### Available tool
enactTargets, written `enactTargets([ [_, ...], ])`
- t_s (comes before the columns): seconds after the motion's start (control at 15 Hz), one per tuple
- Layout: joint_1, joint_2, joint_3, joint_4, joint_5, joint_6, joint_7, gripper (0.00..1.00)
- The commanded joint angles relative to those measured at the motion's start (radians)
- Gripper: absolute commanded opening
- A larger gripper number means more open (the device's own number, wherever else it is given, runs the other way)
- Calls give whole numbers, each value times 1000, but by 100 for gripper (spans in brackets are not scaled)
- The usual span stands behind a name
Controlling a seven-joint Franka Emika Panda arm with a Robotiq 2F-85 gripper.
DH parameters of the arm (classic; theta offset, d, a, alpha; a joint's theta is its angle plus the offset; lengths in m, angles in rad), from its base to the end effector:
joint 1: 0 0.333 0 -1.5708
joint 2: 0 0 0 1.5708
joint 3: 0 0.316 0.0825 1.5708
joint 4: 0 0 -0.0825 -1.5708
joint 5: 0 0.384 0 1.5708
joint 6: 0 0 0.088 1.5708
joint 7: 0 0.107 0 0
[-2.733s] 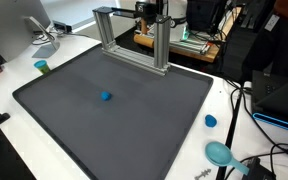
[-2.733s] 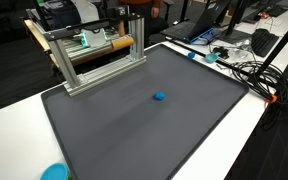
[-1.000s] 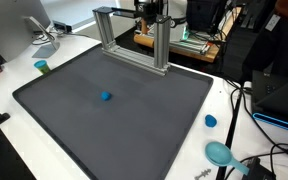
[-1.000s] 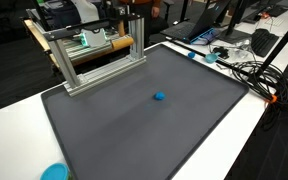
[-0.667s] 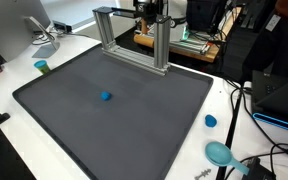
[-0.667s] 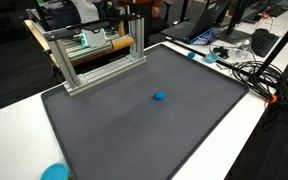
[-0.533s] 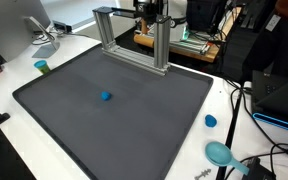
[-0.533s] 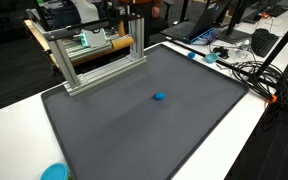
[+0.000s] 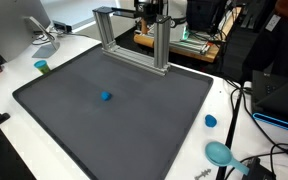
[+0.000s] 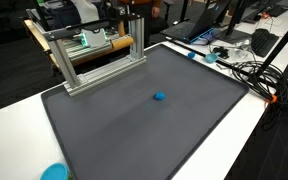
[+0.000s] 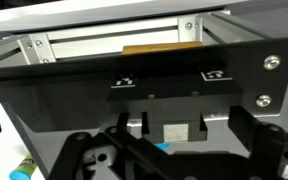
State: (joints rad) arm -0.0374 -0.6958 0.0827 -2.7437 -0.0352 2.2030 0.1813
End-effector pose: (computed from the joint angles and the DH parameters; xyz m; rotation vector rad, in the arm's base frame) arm 0.3432 0.0131 0.4326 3.0585 -0.2029 0.2468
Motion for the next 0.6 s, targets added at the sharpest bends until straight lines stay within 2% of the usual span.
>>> enactTargets([
  [0.0, 4, -6, -12, 2, -3, -31, -18, 95],
  [0.27, 9, -7, -15, 2, 1, -31, -31, 84],
  [0.33, 8, -7, -15, 2, 0, -34, -32, 75],
  [0.4, 8, -7, -15, 2, 0, -36, -34, 77],
  [0.53, 7, -6, -16, 2, 0, -39, -36, 73],
])
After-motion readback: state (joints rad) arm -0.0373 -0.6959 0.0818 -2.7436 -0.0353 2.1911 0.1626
